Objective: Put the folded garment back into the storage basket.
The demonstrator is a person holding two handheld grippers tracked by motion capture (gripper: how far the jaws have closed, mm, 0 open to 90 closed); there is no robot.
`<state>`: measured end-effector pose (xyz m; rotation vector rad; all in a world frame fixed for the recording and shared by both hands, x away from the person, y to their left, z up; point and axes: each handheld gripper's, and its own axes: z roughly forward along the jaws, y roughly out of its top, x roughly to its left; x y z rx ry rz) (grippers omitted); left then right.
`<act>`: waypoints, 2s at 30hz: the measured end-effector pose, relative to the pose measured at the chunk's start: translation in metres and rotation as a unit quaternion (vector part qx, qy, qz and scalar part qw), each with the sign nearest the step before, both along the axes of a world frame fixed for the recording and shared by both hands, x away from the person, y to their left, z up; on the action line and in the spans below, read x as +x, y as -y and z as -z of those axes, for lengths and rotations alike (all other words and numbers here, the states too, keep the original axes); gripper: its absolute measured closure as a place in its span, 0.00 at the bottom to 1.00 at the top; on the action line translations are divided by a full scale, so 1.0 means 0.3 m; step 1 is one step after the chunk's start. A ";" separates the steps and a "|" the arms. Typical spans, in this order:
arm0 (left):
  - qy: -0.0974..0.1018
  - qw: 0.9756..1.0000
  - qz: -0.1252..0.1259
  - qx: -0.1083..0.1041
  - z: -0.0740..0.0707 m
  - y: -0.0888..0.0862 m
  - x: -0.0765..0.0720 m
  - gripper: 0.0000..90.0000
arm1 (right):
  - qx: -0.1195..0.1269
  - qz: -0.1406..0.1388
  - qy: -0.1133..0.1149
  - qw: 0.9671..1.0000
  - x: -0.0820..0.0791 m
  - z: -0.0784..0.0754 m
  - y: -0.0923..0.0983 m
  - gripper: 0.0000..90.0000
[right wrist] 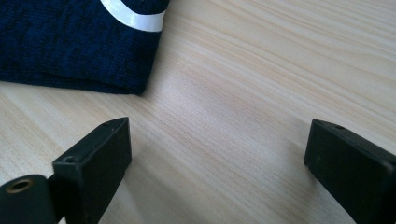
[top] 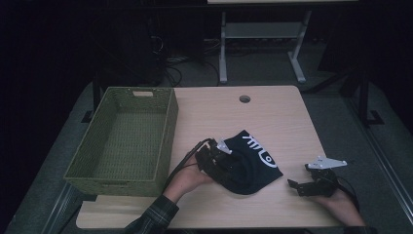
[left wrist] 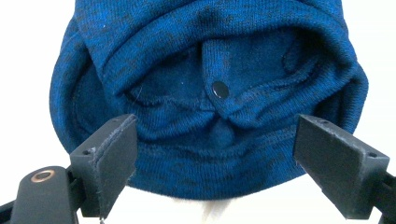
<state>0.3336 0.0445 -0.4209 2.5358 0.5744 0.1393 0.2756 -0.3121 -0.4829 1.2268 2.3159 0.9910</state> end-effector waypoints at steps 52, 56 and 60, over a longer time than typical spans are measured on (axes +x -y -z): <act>-0.047 0.998 0.032 0.021 0.038 0.069 0.071 0.80 | 0.000 0.000 0.000 1.000 0.000 0.000 0.000 0.08; -0.046 0.998 0.031 0.006 0.010 0.060 0.071 0.81 | 0.000 0.000 0.000 1.000 0.000 0.000 0.000 0.08; -0.045 0.999 0.030 0.002 -0.008 0.055 0.074 0.81 | 0.000 0.000 0.000 1.000 0.000 0.000 0.000 0.08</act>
